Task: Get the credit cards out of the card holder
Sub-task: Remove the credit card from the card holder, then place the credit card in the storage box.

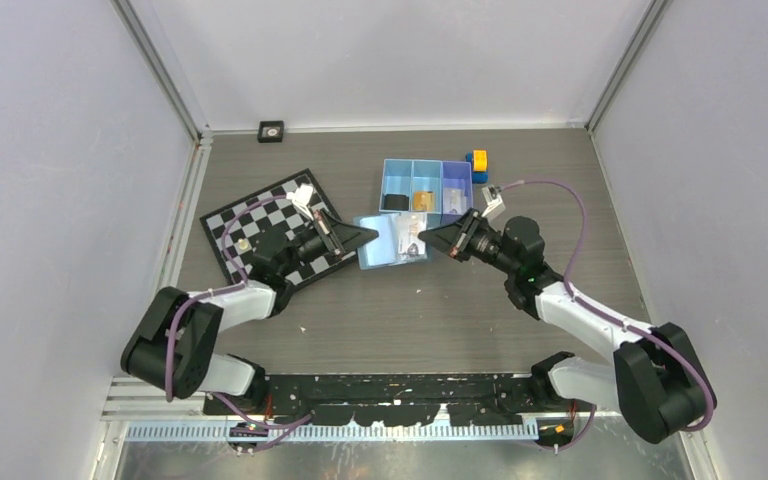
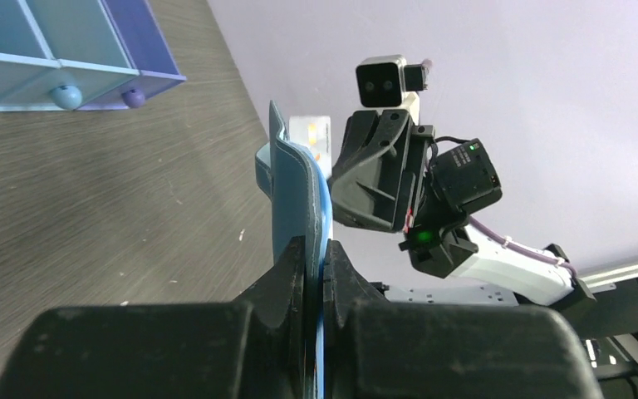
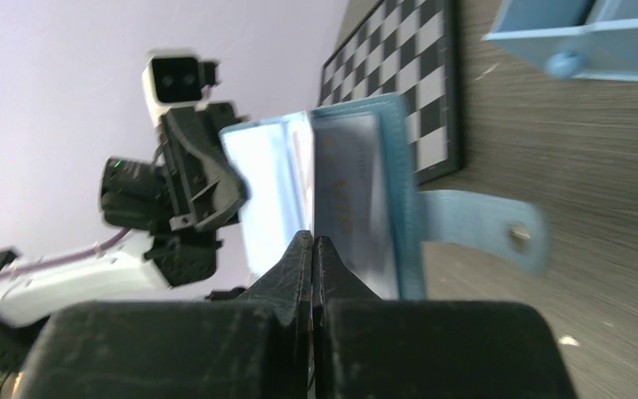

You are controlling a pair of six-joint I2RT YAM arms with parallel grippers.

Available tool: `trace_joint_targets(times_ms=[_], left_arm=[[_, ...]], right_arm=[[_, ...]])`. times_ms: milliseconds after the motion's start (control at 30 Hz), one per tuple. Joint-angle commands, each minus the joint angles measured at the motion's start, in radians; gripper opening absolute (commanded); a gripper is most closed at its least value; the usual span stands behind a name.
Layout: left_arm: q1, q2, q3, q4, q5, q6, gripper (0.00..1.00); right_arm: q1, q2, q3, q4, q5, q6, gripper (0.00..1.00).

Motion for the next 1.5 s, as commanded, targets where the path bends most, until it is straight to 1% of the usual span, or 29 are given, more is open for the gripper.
trace_joint_targets(times_ms=[0,167,400,600,700,767,833,1000,1133,1200,1333,1467], left_arm=[[0.004,-0.099,0.004,-0.187,-0.050,0.108,0.00],[0.005,-0.169,0.013,-0.369,-0.117,0.178,0.00],[0.005,-0.266,0.023,-0.577,-0.228,0.259,0.00],[0.007,-0.305,0.021,-0.630,-0.266,0.270,0.00],[0.013,-0.314,0.021,-0.645,-0.274,0.270,0.00],[0.013,-0.319,0.019,-0.652,-0.283,0.270,0.00],[0.015,-0.319,0.016,-0.653,-0.287,0.269,0.00],[0.015,-0.326,0.014,-0.647,-0.278,0.262,0.00],[0.015,-0.340,0.016,-0.659,-0.280,0.275,0.00],[0.014,-0.349,0.018,-0.673,-0.288,0.283,0.00],[0.015,-0.353,0.018,-0.683,-0.294,0.286,0.00],[0.015,-0.344,0.022,-0.684,-0.290,0.287,0.00]], right_arm=[[-0.038,-0.081,-0.021,-0.130,0.158,-0.058,0.01],[-0.049,-0.147,-0.029,-0.202,0.230,-0.085,0.00],[-0.051,-0.171,-0.029,-0.237,0.265,-0.102,0.00],[-0.052,-0.189,-0.010,-0.298,0.301,-0.140,0.00],[-0.053,-0.169,0.050,-0.390,0.313,-0.189,0.00],[-0.054,-0.144,0.111,-0.469,0.322,-0.237,0.00],[-0.055,-0.116,0.174,-0.562,0.366,-0.289,0.00],[-0.070,-0.037,0.299,-0.696,0.461,-0.361,0.00],[-0.083,0.098,0.479,-0.839,0.479,-0.462,0.00],[-0.104,0.154,0.541,-0.886,0.494,-0.493,0.00],[-0.169,0.263,0.645,-0.914,0.457,-0.522,0.00],[-0.232,0.388,0.727,-0.924,0.344,-0.508,0.00]])
